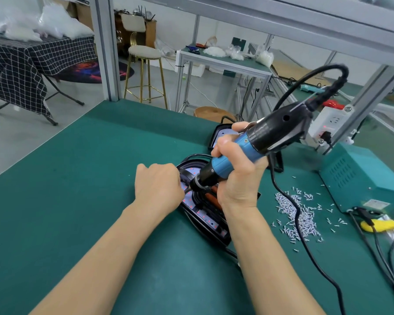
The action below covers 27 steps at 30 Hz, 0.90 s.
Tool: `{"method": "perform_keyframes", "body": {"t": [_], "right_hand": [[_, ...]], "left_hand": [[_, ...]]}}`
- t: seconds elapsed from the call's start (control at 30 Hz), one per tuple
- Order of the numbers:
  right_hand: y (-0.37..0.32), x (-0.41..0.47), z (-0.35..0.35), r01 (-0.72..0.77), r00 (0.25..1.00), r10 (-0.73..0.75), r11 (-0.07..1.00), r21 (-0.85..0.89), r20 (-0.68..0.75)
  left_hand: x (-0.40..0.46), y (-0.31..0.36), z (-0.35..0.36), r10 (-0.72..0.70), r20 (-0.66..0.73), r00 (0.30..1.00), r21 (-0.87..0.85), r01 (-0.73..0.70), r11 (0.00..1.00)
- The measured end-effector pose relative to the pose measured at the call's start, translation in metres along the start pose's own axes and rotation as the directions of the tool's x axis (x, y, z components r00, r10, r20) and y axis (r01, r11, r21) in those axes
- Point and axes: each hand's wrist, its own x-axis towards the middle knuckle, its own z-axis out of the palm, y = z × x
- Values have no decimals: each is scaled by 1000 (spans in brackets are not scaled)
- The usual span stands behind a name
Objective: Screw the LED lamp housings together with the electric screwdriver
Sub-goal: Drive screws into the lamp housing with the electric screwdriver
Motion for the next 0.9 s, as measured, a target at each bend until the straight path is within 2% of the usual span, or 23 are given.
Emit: {"method": "perform_keyframes", "body": {"t": [0.13, 0.27, 0.37, 0.43, 0.6, 0.77, 0.83, 0.9], "right_hand": [[0, -2, 1, -5, 998, 4, 1000, 11, 62], [-4, -3, 1, -24, 993, 22, 1000, 19, 118], [-7, -5, 1, -47, 994, 43, 998, 38, 102], [-10, -6, 0, -61, 995, 57, 997, 52, 83], [-27, -4, -10, 5, 1000, -4, 995, 96, -14], [-59, 3, -35, 93, 988, -58, 965, 247, -146], [-73, 4, -49, 132, 976, -70, 944, 302, -207], [-87, 4, -63, 174, 959, -87, 932, 317, -271]], "left_hand": [[1, 1, 0, -29, 34, 999, -1, 29, 1000], [5, 7, -6, -24, 70, 997, 115, 16, 993], [7, 12, -9, -26, 76, 997, 192, 11, 981], [8, 13, -10, -32, 84, 996, 186, 16, 982], [8, 15, -15, -54, 57, 997, 117, 47, 992], [3, 28, -22, -14, -123, 992, 56, 21, 998], [0, 38, -25, 13, -198, 980, -49, -23, 999], [-4, 51, -29, 27, -226, 974, -242, -83, 967]]}}
